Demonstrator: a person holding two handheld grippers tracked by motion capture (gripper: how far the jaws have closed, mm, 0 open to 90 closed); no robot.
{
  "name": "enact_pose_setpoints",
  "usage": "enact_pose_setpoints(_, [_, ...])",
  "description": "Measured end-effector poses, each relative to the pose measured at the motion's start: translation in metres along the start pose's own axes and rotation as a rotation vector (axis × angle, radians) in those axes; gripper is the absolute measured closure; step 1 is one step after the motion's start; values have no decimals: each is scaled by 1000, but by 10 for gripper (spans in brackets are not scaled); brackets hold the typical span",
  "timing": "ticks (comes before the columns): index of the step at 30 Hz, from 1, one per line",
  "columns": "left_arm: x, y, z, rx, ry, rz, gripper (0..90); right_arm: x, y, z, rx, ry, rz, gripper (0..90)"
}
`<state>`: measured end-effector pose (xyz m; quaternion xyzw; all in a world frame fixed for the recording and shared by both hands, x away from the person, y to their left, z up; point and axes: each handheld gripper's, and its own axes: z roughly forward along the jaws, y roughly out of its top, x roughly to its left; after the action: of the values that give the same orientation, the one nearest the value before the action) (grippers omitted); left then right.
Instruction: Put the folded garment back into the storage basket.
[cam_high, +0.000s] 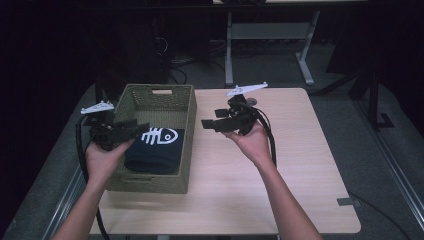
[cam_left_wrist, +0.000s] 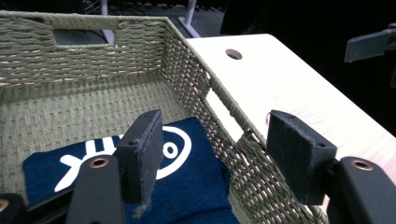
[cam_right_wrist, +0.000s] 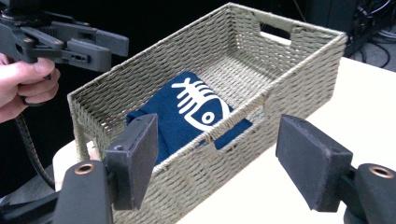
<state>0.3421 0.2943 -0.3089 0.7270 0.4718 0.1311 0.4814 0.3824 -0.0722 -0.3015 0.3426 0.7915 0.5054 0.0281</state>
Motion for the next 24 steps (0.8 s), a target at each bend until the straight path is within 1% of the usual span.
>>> enact_pose_setpoints(2, [-2,0,1,1,-2,6,350,-1,-1,-2,-3,-2,-4,283])
enact_pose_setpoints(3, [-4,0,3,4,-6,7,343,-3,-2,-9,-8,-10,3,280])
enact_pose_setpoints(5, [-7,0,6,5,-12,11,338,-4,-3,-12,-12,-14,4,277])
enact_pose_setpoints(6, [-10,1,9,5,-17,9,334,-6,-5,-18,-20,-19,8,272])
enact_pose_setpoints(8, [-13,1,11,7,-25,12,328,-7,-6,-23,-21,-25,12,269])
enact_pose_setpoints(12, [-17,2,13,3,-30,18,315,-10,-10,-30,-25,-32,14,263])
enact_pose_setpoints(15, [-21,3,19,8,-42,22,305,-14,-15,-38,-32,-42,19,260])
enact_pose_setpoints(17, [-23,4,20,8,-46,23,299,-15,-18,-43,-36,-46,31,262])
enact_pose_setpoints(20, [-29,5,24,5,-69,21,294,-17,-19,-47,-42,-52,24,265])
enact_pose_setpoints(24, [-37,7,30,7,-87,33,281,-20,-22,-56,-52,-64,28,261])
